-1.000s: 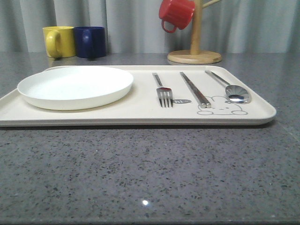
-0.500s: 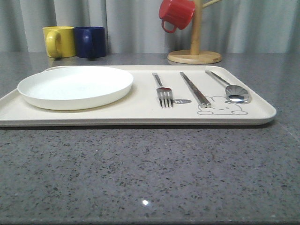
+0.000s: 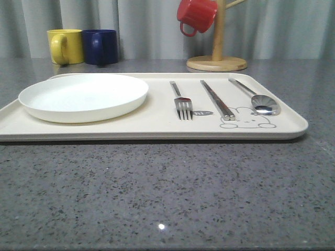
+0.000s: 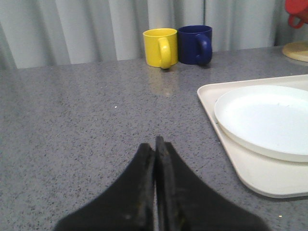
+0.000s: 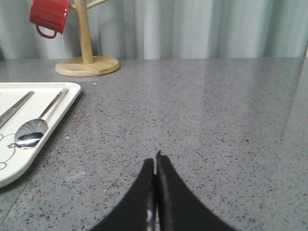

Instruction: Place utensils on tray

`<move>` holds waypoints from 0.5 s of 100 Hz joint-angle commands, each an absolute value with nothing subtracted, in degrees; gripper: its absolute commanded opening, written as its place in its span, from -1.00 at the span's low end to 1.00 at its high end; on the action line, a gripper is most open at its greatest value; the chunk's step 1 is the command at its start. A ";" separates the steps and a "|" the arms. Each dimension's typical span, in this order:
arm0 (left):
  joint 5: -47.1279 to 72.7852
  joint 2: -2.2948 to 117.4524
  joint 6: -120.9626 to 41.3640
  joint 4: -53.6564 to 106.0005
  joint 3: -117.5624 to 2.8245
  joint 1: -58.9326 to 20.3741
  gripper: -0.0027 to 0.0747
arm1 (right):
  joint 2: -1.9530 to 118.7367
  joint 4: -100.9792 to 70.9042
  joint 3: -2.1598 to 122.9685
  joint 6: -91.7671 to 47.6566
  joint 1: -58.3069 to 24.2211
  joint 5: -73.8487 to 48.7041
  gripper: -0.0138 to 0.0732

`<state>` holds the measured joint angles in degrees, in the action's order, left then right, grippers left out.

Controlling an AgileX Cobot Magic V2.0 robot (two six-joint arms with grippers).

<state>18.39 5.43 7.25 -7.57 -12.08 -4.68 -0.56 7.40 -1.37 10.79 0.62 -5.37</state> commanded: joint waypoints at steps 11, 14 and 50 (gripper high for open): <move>4.97 0.57 8.28 -4.73 -2.07 -0.51 -0.98 | -1.68 8.14 -1.60 10.36 1.01 -0.67 -0.82; 4.86 -0.64 8.28 -4.35 -0.90 -0.28 -0.98 | -1.68 8.14 -1.60 10.36 1.01 -0.67 -0.82; 3.31 -2.28 8.28 -3.68 1.90 0.17 -0.98 | -1.61 8.14 -1.60 10.36 1.01 -0.60 -0.82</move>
